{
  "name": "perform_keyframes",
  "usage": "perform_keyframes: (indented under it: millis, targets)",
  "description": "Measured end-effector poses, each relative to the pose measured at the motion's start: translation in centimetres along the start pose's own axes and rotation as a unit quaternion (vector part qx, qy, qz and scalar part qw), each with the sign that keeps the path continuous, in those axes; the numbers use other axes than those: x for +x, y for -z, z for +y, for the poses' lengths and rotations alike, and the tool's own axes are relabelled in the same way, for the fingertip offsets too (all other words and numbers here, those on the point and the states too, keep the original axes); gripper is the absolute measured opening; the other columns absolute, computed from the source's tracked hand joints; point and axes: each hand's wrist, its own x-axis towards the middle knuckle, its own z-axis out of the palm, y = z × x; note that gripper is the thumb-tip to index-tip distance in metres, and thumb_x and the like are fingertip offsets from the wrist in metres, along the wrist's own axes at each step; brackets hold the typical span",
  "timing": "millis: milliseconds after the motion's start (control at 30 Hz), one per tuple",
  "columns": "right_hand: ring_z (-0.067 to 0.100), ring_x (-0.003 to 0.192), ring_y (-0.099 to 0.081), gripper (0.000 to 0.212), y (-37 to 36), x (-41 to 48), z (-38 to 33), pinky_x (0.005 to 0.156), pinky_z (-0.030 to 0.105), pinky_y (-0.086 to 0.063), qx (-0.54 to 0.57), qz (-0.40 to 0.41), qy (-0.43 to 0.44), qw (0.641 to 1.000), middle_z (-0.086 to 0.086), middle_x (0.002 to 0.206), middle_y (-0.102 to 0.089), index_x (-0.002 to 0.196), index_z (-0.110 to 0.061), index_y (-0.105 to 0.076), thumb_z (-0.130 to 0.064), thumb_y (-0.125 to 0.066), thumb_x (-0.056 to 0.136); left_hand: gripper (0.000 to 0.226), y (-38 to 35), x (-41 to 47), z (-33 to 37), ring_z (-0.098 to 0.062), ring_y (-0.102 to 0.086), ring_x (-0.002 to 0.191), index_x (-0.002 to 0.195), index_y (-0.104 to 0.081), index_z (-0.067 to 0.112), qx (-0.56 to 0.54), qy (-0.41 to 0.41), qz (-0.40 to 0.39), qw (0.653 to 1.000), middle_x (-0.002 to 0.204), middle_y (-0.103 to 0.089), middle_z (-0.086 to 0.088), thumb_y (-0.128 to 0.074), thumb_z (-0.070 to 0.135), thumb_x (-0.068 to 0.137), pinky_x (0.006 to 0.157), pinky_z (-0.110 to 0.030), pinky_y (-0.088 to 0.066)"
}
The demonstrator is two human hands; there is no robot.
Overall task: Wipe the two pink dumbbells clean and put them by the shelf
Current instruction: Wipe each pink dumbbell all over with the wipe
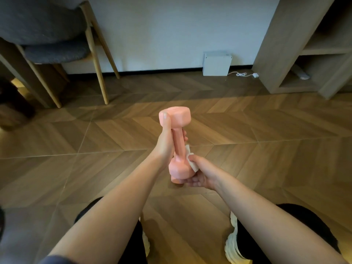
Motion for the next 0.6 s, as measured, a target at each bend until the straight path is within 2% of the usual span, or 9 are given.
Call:
perform_keyframes:
  millis: [67, 167, 267, 367, 467, 533, 600]
  targets:
    - [0.026, 0.07, -0.07, 0.035, -0.3, -2.0, -0.5, 0.075, 0.036, -0.055, 0.005, -0.005, 0.023, 1.0, 0.017, 0.104, -0.068, 0.127, -0.016, -0.048, -0.038, -0.044, 0.099, 0.09, -0.3, -1.2, 1.3, -0.019, -0.052, 0.072, 0.1, -0.065, 0.012, 0.003, -0.011, 0.0, 1.0, 0.077, -0.056, -0.006, -0.021, 0.084, 0.071, 0.077, -0.041, -0.045]
    - [0.027, 0.076, -0.068, 0.029, -0.5, -5.3, -1.2, 0.095, 0.042, -0.05, -0.012, -0.011, 0.057, 0.998, 0.013, 0.096, -0.069, 0.12, -0.02, -0.047, -0.04, -0.045, 0.099, 0.094, -1.2, -3.5, 4.0, -0.02, -0.052, 0.07, 0.101, -0.064, 0.008, -0.001, -0.027, -0.001, 1.0, 0.074, -0.056, -0.005, -0.019, 0.085, 0.072, 0.073, -0.04, -0.045]
    - [0.025, 0.075, -0.069, 0.04, -0.5, -8.6, -1.9, 0.092, 0.038, -0.049, -0.019, -0.006, 0.072, 0.997, 0.012, 0.094, -0.069, 0.129, -0.017, -0.046, -0.042, -0.045, 0.098, 0.092, -2.4, -6.1, 6.3, -0.02, -0.051, 0.068, 0.094, -0.061, 0.006, 0.004, -0.044, -0.017, 0.999, 0.075, -0.055, -0.005, -0.019, 0.085, 0.072, 0.069, -0.038, -0.045]
    - [0.025, 0.077, -0.068, 0.033, -0.3, -11.4, -2.3, 0.097, 0.038, -0.047, -0.015, -0.002, 0.092, 0.996, 0.013, 0.098, -0.069, 0.119, -0.017, -0.051, -0.042, -0.043, 0.098, 0.092, -3.5, -7.9, 8.1, -0.019, -0.052, 0.068, 0.089, -0.062, 0.008, 0.014, -0.064, -0.042, 0.997, 0.075, -0.056, -0.004, -0.021, 0.088, 0.069, 0.07, -0.038, -0.044]
    - [0.026, 0.078, -0.069, 0.026, -0.2, -13.4, -2.8, 0.095, 0.039, -0.049, -0.016, 0.01, 0.105, 0.994, 0.013, 0.095, -0.07, 0.101, -0.018, -0.054, -0.041, -0.043, 0.098, 0.097, -4.1, -9.1, 9.2, -0.02, -0.053, 0.068, 0.085, -0.063, 0.008, 0.01, -0.083, -0.05, 0.995, 0.072, -0.058, -0.004, -0.025, 0.094, 0.061, 0.074, -0.041, -0.043]
    - [0.028, 0.079, -0.069, 0.026, -0.5, -14.2, -3.2, 0.084, 0.037, -0.053, -0.016, 0.018, 0.109, 0.994, 0.014, 0.093, -0.069, 0.097, -0.016, -0.053, -0.041, -0.045, 0.098, 0.098, -4.1, -9.6, 9.9, -0.022, -0.054, 0.069, 0.084, -0.065, 0.009, 0.009, -0.102, -0.052, 0.993, 0.071, -0.06, -0.004, -0.026, 0.095, 0.058, 0.075, -0.042, -0.045]
    - [0.03, 0.082, -0.068, 0.026, -1.0, -14.9, -3.8, 0.073, 0.037, -0.054, -0.012, 0.026, 0.108, 0.994, 0.017, 0.094, -0.068, 0.098, -0.014, -0.053, -0.04, -0.047, 0.098, 0.093, -3.8, -9.9, 10.6, -0.022, -0.055, 0.069, 0.083, -0.067, 0.011, 0.005, -0.116, -0.051, 0.992, 0.07, -0.061, -0.005, -0.025, 0.092, 0.065, 0.076, -0.043, -0.046]
